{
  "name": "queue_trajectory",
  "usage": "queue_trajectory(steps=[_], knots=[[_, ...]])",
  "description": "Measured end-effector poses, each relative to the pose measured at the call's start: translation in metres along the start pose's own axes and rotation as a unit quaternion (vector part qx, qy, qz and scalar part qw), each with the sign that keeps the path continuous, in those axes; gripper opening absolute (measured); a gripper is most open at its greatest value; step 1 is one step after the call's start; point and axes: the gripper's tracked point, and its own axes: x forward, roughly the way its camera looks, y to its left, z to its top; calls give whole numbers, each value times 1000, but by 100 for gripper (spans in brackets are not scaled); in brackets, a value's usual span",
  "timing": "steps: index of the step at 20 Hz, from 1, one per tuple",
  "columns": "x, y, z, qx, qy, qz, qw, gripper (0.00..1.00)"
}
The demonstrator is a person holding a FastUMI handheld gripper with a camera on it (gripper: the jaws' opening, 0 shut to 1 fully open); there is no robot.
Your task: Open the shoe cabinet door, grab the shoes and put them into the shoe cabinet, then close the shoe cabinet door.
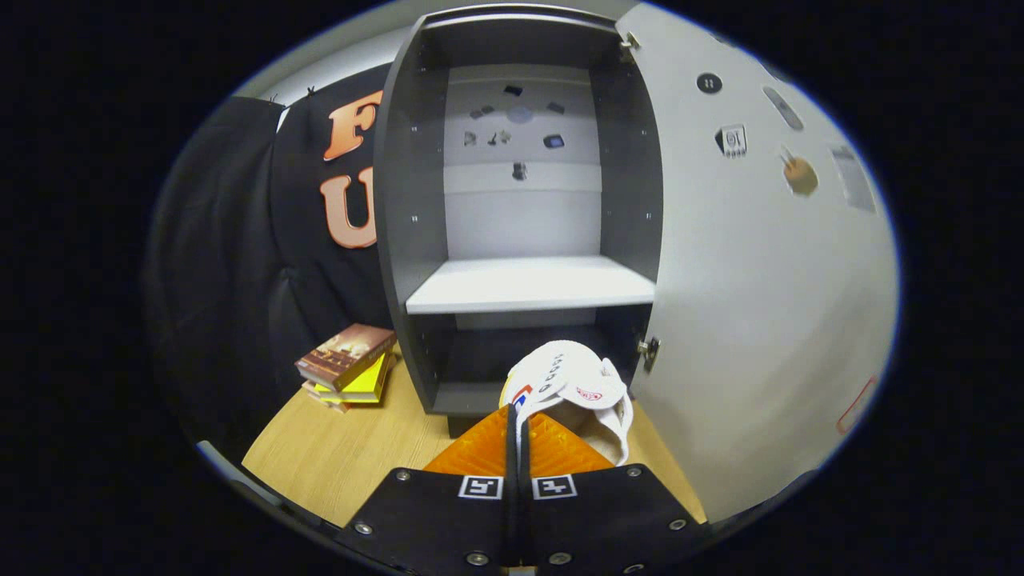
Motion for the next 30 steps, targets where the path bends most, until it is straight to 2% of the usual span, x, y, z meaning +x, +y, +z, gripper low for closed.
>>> queue_trajectory(steps=[2, 5, 10, 16, 20, 24, 29, 30], knots=[[6, -2, 46, -6, -32, 4, 999, 0], [34, -1, 91, -21, -51, 11, 998, 0], [110, 6, 129, -32, -49, 27, 998, 0], [195, 18, 126, -54, -12, 48, 997, 0], [234, 19, 126, -68, 1, 44, 997, 0], [257, 22, 124, -66, 13, 47, 997, 0], [262, 26, 118, -77, 23, 43, 996, 0], [261, 26, 119, -77, 22, 41, 996, 3]])
